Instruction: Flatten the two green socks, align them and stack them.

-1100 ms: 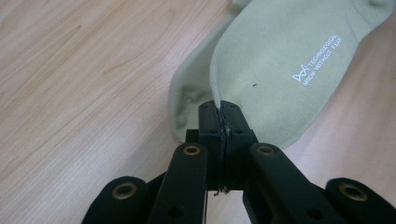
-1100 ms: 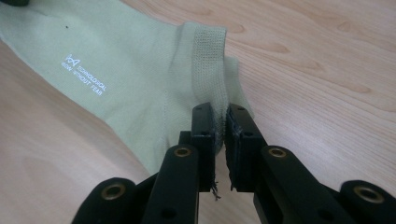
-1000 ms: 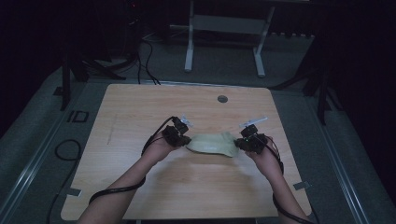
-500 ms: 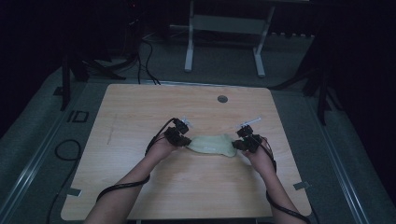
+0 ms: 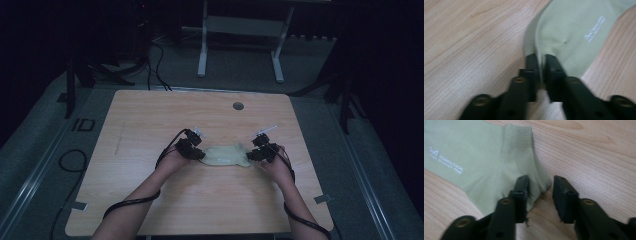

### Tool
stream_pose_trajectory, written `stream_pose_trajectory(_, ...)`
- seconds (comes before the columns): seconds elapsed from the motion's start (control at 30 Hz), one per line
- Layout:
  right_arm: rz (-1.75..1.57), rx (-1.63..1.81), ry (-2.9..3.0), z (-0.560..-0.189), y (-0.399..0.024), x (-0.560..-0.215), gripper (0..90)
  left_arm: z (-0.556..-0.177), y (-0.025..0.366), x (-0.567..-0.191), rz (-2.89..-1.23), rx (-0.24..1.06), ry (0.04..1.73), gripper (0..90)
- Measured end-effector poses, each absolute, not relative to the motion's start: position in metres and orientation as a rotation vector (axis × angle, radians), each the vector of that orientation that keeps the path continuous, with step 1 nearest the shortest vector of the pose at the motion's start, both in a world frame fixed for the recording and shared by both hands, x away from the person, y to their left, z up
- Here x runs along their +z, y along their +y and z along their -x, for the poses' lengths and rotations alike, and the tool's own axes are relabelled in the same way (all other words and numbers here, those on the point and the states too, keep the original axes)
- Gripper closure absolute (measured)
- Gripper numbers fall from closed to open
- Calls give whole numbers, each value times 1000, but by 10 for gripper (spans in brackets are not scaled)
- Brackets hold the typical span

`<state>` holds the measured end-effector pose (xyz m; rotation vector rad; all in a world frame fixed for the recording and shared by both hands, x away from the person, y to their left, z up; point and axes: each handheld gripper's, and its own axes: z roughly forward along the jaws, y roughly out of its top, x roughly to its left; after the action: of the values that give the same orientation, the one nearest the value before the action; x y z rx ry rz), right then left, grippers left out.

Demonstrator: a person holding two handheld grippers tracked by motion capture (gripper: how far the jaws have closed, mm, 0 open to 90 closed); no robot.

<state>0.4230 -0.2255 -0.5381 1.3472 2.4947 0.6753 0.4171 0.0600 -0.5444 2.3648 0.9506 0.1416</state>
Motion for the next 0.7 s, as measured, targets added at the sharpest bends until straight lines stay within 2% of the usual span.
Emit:
stream_pose_trajectory(0.07, -1328, 688, 2501, -423, -224, -535, 557, -415, 59, -543, -2372, 172, 934, 560)
stream_pose_trajectory(0.13, -1321, 704, 2486, -422, -224, -531, 494, -414, 60, -541, -2368, 197, 904, 535)
stream_pose_trajectory(0.4, -1263, 841, 2487, -414, -220, -514, 325, -405, 63, -528, -2322, 150, 920, 190)
stream_pose_trajectory(0.47, -1282, 842, 2523, -412, -219, -513, 221, -401, 64, -526, -2310, 178, 921, 140)
stream_pose_trajectory(0.5, -1273, 840, 2544, -411, -219, -514, 200, -398, 65, -524, -2303, 203, 919, 140)
stream_pose_trajectory(0.6, -1249, 868, 2548, -407, -219, -514, 155, -391, 69, -522, -2265, 234, 916, 133)
stream_pose_trajectory(0.7, -1235, 879, 2520, -404, -222, -513, 146, -383, 74, -522, -2236, 277, 925, 105)
